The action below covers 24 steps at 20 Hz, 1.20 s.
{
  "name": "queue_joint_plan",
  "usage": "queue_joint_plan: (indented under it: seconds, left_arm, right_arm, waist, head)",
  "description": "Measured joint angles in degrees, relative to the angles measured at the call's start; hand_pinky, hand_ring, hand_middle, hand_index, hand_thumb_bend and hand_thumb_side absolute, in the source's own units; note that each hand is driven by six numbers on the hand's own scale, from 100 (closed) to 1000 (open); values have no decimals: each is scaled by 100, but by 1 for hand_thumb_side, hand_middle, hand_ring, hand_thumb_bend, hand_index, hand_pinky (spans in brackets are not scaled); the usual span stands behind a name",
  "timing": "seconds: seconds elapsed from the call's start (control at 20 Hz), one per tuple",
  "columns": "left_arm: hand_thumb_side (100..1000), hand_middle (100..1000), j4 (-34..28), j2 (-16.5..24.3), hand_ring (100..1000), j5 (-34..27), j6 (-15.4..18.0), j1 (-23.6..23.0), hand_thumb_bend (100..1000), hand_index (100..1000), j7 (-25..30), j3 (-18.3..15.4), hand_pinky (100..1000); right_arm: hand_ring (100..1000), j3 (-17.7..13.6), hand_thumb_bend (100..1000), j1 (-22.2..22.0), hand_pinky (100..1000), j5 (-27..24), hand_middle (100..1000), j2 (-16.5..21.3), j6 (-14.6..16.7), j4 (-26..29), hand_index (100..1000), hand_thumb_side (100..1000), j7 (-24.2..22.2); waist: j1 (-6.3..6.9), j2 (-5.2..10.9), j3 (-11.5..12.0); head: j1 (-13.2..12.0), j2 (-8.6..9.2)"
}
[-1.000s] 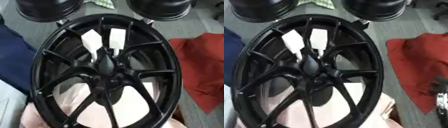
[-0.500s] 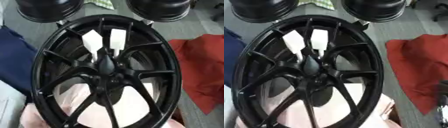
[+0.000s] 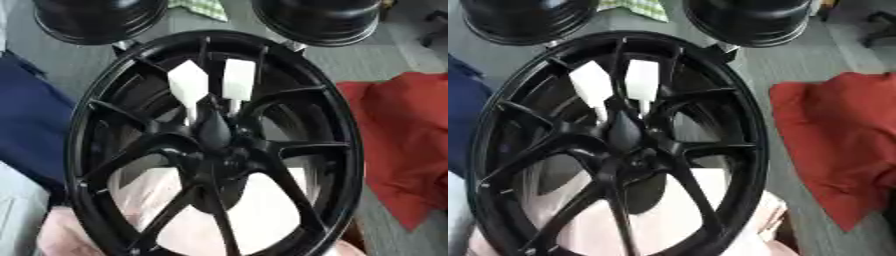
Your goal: Pull the pin out of the wheel hub.
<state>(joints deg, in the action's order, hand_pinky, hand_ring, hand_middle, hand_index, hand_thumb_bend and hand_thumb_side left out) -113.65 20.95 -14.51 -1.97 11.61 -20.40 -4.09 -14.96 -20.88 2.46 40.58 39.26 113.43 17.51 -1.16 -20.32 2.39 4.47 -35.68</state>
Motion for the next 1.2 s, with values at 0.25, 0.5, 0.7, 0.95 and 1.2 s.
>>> queue_joint_plan:
  seconds: [0.25,0.5,0.7,0.95,1.2]
  left_arm:
    - [449,546,0,50,498,18,13,10,536,696,-18,-4,676]
    - [448,545,0,90,497,35,14,12,536,696,-35,-33,675]
    - [447,545,0,124,497,46,16,11,534,696,-63,-40,675]
    - [447,545,0,131,497,73,15,11,535,696,-88,-69,676]
    - [447,545,0,171,497,83,20,12,535,696,-102,-71,676]
  right_arm:
    - [793,-196,100,181,696,-476,791,669,-51,11,770,521,-83]
    - [795,-249,100,518,729,-805,786,1341,-372,12,776,504,-323]
    - [802,-188,100,808,774,-762,782,1882,-657,21,783,500,-612]
    - [807,-39,100,950,801,-370,784,2263,-627,41,786,531,-1055]
    - [810,176,100,1181,813,95,786,2387,-416,42,789,554,-1524]
  waist:
    - [-110,-1,139]
    - [-206,-17,332]
    - [-287,-24,469]
    - [-360,-48,570]
    - [-394,-51,691]
  head:
    - [141,4]
    - [309,6]
    - [421,15]
    - [506,69]
    - [634,108]
